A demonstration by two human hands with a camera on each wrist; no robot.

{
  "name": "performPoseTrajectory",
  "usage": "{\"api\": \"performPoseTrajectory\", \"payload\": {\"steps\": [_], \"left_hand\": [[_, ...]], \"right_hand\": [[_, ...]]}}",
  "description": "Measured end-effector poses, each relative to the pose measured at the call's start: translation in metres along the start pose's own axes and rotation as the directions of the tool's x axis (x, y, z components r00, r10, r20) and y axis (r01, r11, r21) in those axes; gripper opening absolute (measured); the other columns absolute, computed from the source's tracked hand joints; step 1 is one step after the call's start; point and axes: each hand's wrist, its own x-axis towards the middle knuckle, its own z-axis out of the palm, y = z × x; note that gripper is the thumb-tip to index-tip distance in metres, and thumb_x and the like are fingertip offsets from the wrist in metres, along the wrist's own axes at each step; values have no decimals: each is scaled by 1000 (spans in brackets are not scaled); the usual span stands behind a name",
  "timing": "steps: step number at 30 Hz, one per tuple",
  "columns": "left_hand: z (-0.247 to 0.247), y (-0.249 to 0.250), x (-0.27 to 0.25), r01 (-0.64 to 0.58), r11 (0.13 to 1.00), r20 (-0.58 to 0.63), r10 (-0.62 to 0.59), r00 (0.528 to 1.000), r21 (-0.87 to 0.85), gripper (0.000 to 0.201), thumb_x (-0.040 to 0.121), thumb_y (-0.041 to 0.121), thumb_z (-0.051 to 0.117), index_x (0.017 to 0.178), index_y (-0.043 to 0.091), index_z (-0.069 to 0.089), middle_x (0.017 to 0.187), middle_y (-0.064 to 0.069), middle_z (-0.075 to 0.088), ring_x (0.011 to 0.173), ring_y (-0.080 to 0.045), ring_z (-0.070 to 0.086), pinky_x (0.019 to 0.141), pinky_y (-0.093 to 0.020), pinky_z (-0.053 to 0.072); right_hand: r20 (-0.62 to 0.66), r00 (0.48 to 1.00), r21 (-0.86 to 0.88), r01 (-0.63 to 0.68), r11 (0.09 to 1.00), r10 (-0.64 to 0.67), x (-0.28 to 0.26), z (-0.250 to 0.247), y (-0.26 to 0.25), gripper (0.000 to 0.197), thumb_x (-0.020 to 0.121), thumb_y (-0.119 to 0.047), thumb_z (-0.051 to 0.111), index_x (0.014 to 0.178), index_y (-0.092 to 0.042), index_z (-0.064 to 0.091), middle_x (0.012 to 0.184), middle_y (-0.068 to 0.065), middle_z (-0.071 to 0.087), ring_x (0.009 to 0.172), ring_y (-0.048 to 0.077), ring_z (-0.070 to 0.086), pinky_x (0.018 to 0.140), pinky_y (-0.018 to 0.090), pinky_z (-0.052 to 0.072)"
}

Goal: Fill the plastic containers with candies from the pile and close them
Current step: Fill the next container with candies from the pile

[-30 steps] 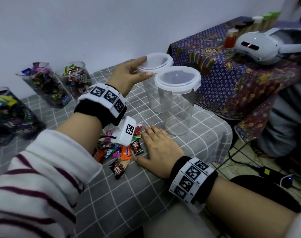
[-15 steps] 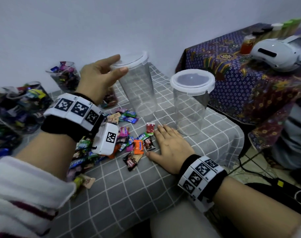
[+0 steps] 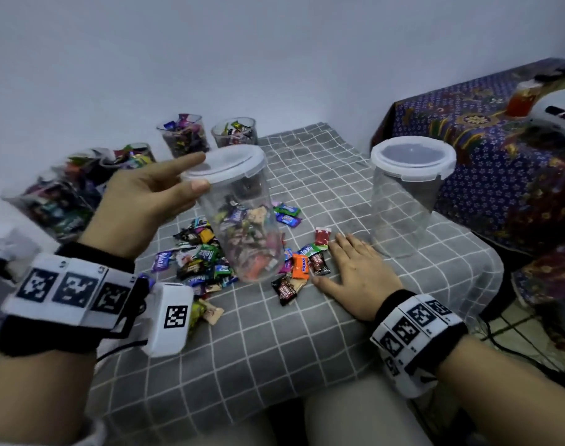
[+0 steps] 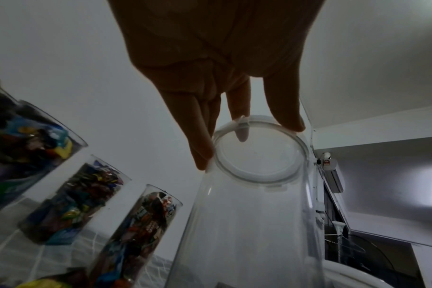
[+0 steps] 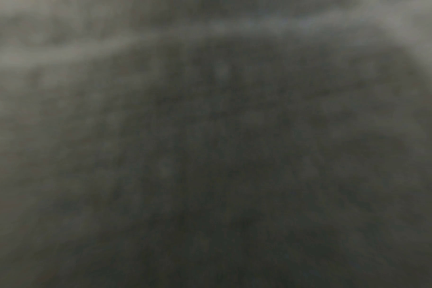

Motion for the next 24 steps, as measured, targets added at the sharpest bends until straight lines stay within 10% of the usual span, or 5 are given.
{"api": "performPoseTrajectory", "payload": {"steps": [5, 15, 18, 24], "left_hand": [[-8, -13, -22, 31, 999, 17, -31, 999, 20, 33, 66, 18, 74, 97, 30, 71, 88, 15, 73, 90, -6, 67, 73, -14, 54], [-9, -22, -51, 36, 999, -5, -36, 999, 3, 39, 66, 19, 69, 99, 40, 69, 87, 25, 70, 88, 8, 64, 71, -8, 49], [-10, -26, -56, 42, 999, -7, -42, 999, -1, 56, 71, 11, 77, 117, 34, 55, 94, 29, 68, 93, 9, 62, 74, -10, 50], [-10, -41, -63, 135, 991, 49, -133, 990, -27, 133, 33, 53, 87, 144, 37, 15, 120, 31, 53, 112, 16, 50, 82, -8, 48]], "right_hand": [[-6, 1000, -29, -10, 1000, 9, 1, 1, -1, 113, 61, -78, -10, 151, -11, 9, 159, 7, 4, 146, 19, 3, 118, 34, 2], [-8, 1000, -27, -13, 1000, 13, -4, -3, -5, 114, 58, -77, -13, 151, -13, 6, 159, 6, 2, 146, 18, 3, 117, 33, 2], [-69, 997, 75, -29, 997, 34, -7, -5, -5, 92, 81, -73, 19, 151, -14, 6, 159, 6, 4, 146, 17, 7, 117, 31, 5], [-201, 977, 318, -9, 948, 76, -10, -11, -10, 80, 90, -45, 53, 150, -11, 12, 159, 6, 5, 146, 17, 8, 118, 32, 9]]}}
